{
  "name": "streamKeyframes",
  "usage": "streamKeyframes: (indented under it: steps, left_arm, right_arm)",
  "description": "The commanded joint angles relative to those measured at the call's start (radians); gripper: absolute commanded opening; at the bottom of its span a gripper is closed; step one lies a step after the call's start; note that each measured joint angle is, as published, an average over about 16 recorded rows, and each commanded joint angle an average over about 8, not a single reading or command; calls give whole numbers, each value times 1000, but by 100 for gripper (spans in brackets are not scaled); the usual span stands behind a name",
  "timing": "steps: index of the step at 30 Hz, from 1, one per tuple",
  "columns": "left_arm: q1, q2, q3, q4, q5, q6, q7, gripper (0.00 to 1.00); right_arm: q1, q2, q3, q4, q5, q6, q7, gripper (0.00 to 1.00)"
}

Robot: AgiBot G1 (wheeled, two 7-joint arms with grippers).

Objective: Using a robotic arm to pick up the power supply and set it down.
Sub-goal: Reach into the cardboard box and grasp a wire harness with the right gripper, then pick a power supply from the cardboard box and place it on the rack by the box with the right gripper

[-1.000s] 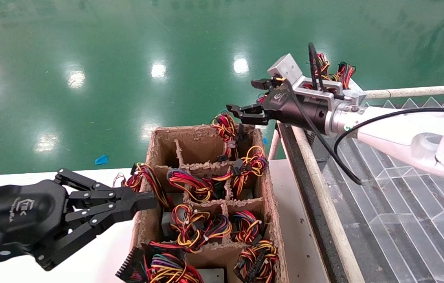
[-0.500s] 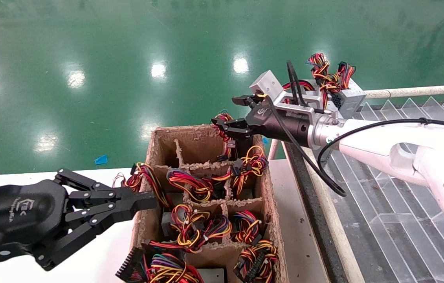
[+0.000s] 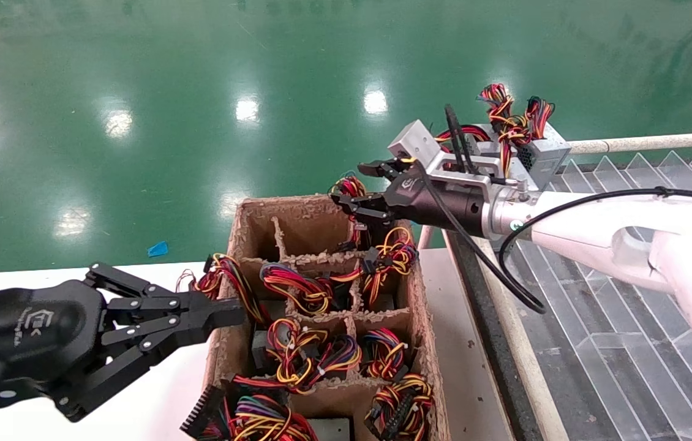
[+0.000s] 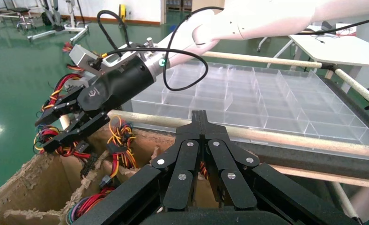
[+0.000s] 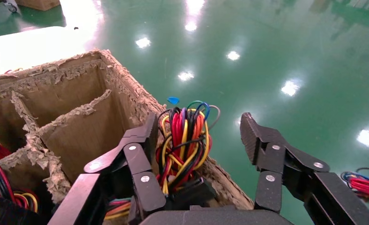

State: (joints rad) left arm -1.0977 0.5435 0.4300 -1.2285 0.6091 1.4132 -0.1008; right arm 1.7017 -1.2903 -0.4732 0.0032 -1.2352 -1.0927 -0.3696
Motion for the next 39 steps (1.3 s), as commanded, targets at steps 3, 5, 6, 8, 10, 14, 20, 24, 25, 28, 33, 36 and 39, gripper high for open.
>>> streamKeyframes:
  steps: [3,5,6,8,10,14,20,24,25,28,33,36,39]
  left_arm:
    - [0,0,0,0,0,0,0,0]
    - [0,0,0,0,0,0,0,0]
    - [0,0,0,0,0,0,0,0]
    - [0,0,0,0,0,0,0,0]
    - [0,0,0,0,0,0,0,0]
    - [0,0,0,0,0,0,0,0]
    - [0,0,0,0,0,0,0,0]
    - [0,0,0,0,0,0,0,0]
    - [0,0,0,0,0,0,0,0]
    - [0,0,0,0,0,0,0,0]
    - [0,0,0,0,0,0,0,0]
    - [0,0,0,0,0,0,0,0]
    - [0,0,0,0,0,0,0,0]
  right_arm:
    - [-1,6,1,-3,2,-9,4,0]
    - [-2,10,2,-4,3,-17,6,0]
    - [-3,12,2,-4,3,-22,6,0]
    - [-3,14,2,-4,3,-31,8,0]
    - [-4,16,1,-4,2,-40,10,0]
    - [-4,20,-1,-2,-1,-61,13,0]
    - [4,31,-8,2,-11,-97,14,0]
    - [12,42,-11,4,-16,-123,16,0]
    - [15,45,-12,5,-16,-130,16,0]
    - [24,55,-12,11,-17,-159,14,0]
    - [53,78,-10,38,-14,-243,-3,0]
    - [80,95,-9,62,-10,-328,-19,0]
    - [113,109,-11,91,-9,-416,-37,0]
